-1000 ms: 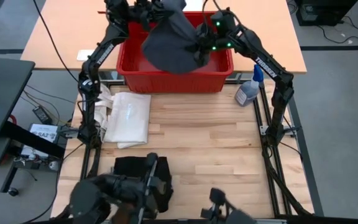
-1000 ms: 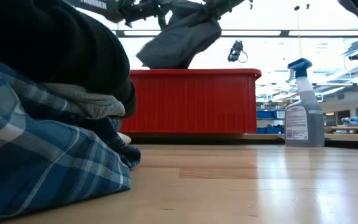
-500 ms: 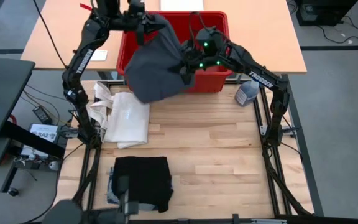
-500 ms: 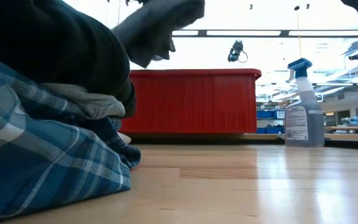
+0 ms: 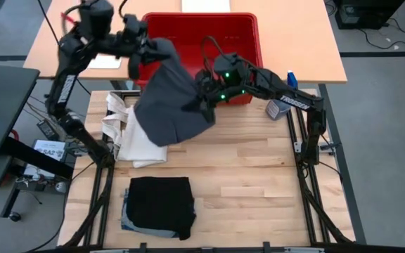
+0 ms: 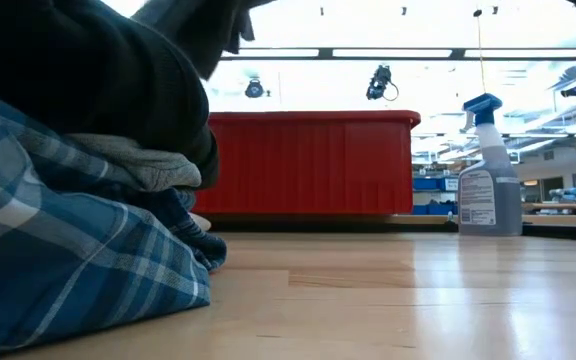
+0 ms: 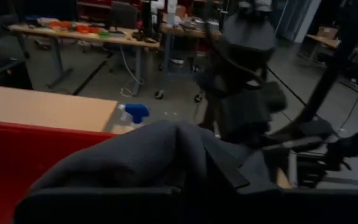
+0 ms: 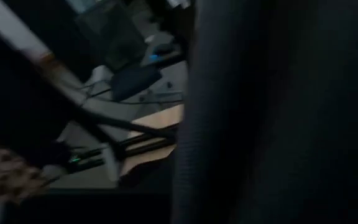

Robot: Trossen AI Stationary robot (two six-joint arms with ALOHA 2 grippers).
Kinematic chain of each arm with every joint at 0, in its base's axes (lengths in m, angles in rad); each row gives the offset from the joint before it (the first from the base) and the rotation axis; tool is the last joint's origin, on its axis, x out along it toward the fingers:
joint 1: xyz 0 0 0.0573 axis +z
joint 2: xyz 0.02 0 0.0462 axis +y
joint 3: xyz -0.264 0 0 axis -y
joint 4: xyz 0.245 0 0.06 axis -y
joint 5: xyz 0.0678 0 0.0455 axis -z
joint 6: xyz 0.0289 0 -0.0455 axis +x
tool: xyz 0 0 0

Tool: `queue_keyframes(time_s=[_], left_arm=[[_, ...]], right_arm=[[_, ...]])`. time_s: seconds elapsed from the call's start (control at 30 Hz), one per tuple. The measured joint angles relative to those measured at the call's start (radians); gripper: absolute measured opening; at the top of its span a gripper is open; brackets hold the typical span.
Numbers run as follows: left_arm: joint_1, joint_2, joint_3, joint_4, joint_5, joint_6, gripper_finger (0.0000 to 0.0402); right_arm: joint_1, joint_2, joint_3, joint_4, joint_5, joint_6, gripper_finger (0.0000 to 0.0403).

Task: Sort clothes
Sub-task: Remove the gray pants from the red bin

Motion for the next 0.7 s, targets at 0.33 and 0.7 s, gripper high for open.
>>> queue_keyframes(time_s=[0.33,0.7], left_arm=[[-0.332,-0.143,0.000,-0.236,-0.256,-0.229,0.0039],[-0.747,-0.187,0.000,-0.374,-0.519,-0.456,0.0039]], right_arm=[[0.182,0.000,0.000,0.024,-0.147,0.075,0.0048],[0.334,0.020,0.000,0.077,-0.146,0.137,0.0048]])
